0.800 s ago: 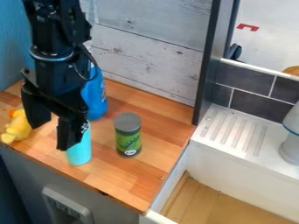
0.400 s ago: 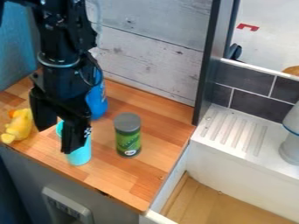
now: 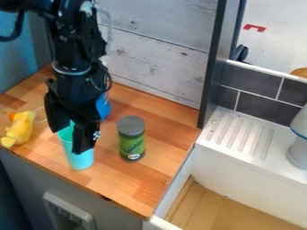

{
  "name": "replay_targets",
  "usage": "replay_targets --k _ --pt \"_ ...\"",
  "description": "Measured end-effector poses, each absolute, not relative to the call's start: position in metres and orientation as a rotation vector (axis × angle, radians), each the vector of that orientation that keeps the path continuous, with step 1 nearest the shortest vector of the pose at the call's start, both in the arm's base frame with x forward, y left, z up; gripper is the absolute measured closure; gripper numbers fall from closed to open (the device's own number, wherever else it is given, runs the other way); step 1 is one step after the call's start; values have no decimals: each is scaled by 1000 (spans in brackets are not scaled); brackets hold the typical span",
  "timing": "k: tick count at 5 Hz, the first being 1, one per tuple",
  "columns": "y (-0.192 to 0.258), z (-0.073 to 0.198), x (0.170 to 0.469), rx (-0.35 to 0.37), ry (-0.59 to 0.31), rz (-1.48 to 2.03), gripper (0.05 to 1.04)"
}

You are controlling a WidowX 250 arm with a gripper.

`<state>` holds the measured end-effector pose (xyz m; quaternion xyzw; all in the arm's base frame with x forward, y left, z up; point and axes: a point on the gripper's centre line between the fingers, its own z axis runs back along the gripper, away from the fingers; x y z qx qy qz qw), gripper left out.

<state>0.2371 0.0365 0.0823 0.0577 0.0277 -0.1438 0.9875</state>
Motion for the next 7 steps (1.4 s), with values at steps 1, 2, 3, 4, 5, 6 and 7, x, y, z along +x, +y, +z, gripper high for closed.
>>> replay_targets --k 1,2,3,4,5,6,7 --pt "41 71 248 85 51 -306 75" --pt "41 62 256 66 45 -314 75" --pt "39 57 262 53 22 -323 93" --pt "38 49 263 45 34 -306 180" --pt "41 38 259 56 83 -274 462" --pt "45 37 258 80 109 -252 692" --pt "45 39 259 78 114 -265 889"
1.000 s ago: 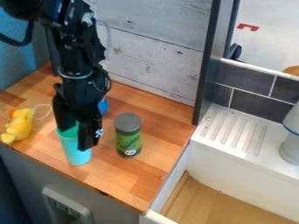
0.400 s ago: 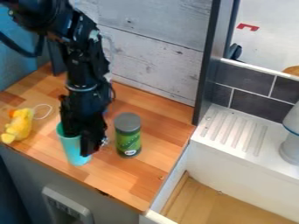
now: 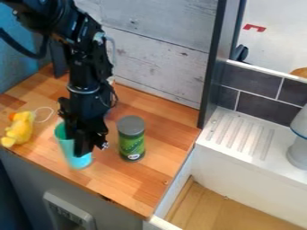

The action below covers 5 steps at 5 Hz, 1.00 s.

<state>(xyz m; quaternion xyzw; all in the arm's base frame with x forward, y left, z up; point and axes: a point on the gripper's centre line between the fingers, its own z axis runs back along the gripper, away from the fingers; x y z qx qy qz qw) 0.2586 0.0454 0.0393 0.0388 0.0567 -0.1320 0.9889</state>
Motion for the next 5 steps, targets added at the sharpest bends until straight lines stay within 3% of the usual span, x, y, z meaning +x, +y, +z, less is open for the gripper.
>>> replay_targets --k 1,2,3,5 --pt "46 58 259 81 123 -269 966" --pt "47 111 285 73 -41 -333 975" --pt "80 159 302 106 -97 -257 975" --pt "149 180 333 174 -62 -99 975"
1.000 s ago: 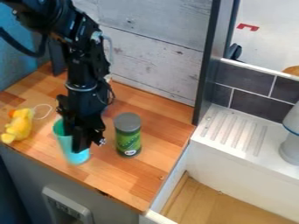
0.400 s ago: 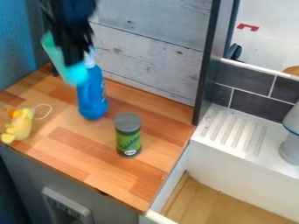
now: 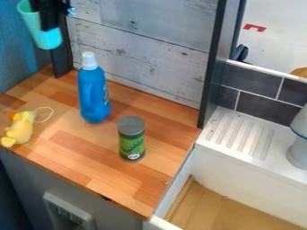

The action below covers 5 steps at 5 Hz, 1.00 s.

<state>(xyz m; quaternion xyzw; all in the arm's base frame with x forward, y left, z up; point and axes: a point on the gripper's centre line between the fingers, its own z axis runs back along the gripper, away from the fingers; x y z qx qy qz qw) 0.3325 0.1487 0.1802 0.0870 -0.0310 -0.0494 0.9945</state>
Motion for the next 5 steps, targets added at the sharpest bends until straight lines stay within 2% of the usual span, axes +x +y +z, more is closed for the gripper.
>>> replay_targets --k 1,2,3,5 --pt "180 154 340 157 16 -33 975" --pt "200 113 345 134 85 -4 975" --pt "203 90 353 107 59 -6 975" --pt "200 51 355 68 88 -28 975"
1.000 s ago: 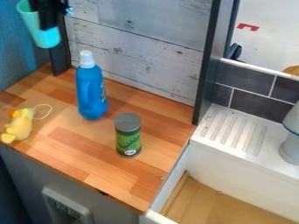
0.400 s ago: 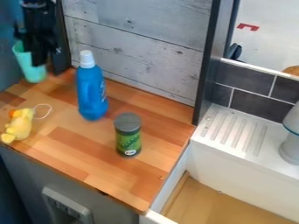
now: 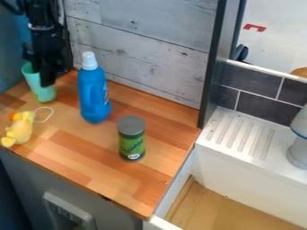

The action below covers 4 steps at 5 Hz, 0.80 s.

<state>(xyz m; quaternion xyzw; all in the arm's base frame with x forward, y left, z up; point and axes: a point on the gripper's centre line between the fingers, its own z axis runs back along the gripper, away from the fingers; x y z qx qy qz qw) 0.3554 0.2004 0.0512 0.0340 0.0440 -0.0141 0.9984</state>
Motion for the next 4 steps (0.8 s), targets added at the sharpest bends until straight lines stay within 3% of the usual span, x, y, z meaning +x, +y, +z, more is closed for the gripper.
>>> replay_targets --k 3,4 --pt "225 45 370 117 108 -43 953" --pt "224 45 365 106 128 1 744"
